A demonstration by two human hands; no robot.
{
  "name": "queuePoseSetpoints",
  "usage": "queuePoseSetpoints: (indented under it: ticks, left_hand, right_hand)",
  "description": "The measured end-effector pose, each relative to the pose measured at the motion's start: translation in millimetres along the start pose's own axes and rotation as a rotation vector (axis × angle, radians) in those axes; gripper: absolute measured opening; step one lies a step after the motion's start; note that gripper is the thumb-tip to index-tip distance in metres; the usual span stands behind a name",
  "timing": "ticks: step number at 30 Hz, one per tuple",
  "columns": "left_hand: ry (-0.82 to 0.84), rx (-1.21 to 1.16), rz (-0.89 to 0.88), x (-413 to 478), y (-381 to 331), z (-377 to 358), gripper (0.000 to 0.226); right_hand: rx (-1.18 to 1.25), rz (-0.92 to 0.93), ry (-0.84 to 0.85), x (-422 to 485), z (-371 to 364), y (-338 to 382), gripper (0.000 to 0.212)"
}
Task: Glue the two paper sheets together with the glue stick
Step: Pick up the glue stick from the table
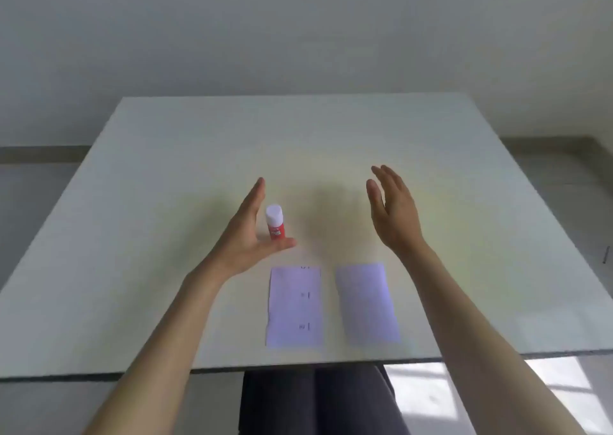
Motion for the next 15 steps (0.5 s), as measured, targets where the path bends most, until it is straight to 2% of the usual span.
queuePoseSetpoints:
  ticks: [2, 6, 9, 15]
  left_hand:
    - [-0.053, 0.024, -0.025, -2.1, 6.5, -9.4, 0.1]
    - [-0.193, -0.006, 0.026, -4.1, 13.3, -26.0, 0.059]
    - [-0.265, -0.021, 0.057, -9.0, 11.4, -31.8, 0.038]
    - [-0.356, -0.13, 0.009, -20.5, 0.5, -40.0, 0.017]
  right_hand:
    - [0.003, 0.04, -0.039, -8.9, -3.8, -4.9, 0.045]
    - [0.022, 0.096, -0.05, -33.5, -9.7, -7.5, 0.046]
    - [0.034, 0.108, -0.048, -50.4, -10.9, -6.2, 0.045]
    - [0.032, 0.166, -0.016, -69.4, -26.8, 7.6, 0.042]
Point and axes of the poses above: each hand's wrist, its own x-axis towards the middle knuckle, its own z-axis out of the back of the hand, y = z × x, the point moved 1 cm from there along x, towards the middle knuckle, and after that the axes turned 8 degrees about y, right-handed, at the moved point
